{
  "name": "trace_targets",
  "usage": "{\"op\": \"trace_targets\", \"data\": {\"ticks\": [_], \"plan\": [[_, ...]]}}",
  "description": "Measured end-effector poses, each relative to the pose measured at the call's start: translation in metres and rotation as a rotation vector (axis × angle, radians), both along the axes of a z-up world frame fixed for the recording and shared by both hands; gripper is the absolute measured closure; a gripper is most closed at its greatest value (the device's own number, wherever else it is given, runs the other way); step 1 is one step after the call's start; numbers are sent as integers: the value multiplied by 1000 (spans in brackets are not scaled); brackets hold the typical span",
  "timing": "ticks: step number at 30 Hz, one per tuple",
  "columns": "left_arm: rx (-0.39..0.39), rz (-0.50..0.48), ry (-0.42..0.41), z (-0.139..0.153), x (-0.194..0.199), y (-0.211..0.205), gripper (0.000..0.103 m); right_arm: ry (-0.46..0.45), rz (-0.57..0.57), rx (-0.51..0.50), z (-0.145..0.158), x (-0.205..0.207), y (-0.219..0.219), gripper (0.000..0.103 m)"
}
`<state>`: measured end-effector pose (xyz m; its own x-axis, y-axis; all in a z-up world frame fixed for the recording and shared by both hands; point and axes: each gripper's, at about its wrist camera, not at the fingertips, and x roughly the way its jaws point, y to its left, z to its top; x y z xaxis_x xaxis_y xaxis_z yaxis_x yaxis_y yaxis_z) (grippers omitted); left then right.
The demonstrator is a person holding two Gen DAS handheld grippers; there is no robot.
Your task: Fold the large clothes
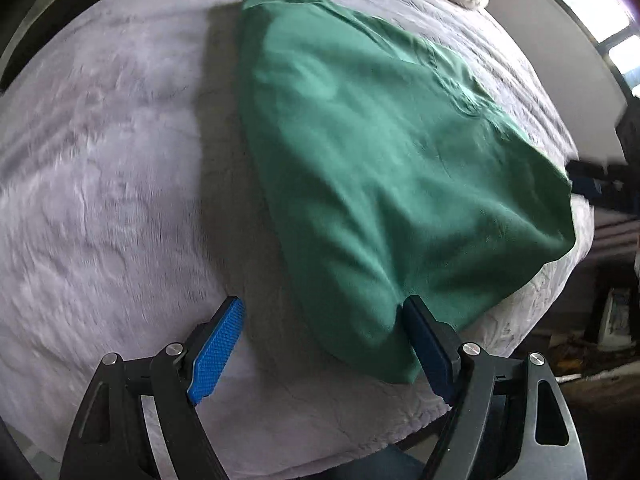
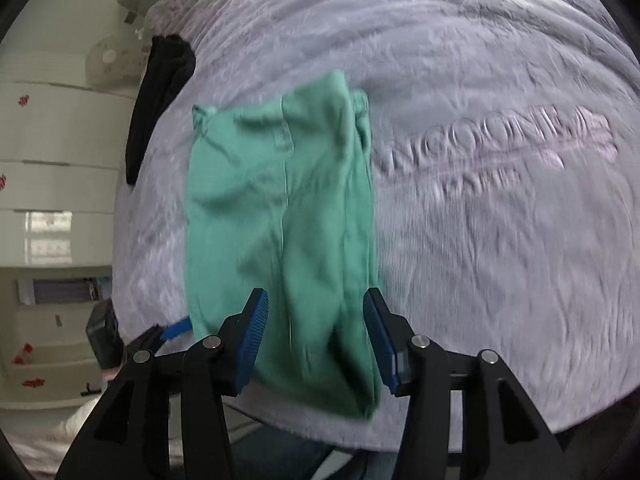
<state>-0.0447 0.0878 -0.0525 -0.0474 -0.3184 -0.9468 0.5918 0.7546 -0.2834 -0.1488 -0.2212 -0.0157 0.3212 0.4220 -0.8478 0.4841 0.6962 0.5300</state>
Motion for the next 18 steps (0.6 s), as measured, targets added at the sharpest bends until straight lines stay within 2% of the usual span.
{"op": "trace_targets", "data": {"ticks": [3,4,5,6,8,10,13,15,18], "plan": [[-2,4,-10,-2,-2,5,20,27,23,-24,0,-15,11,50],[-2,3,-15,-1,-3,6,20,43,27,-33,-4,-19,14,59],[0,1,-22,-1,-3,6,20,56,28,-41,-8,-21,17,78],[2,-3,-30,-1,-4,7,20,74,21,-49,-13,-24,17,85],[5,-2,-38,-3,-5,2,20,119,-9,-62,-29,-31,15,90],[5,-6,-45,-2,-6,2,20,153,-37,-61,-46,-35,14,92],[19,-3,-52,-2,-9,0,20,165,-115,26,-65,-46,5,92],[26,10,-47,-3,-9,-2,20,170,-132,46,-64,-47,3,92],[31,20,-37,-3,-10,-3,20,178,-87,9,-49,-42,6,92]]}}
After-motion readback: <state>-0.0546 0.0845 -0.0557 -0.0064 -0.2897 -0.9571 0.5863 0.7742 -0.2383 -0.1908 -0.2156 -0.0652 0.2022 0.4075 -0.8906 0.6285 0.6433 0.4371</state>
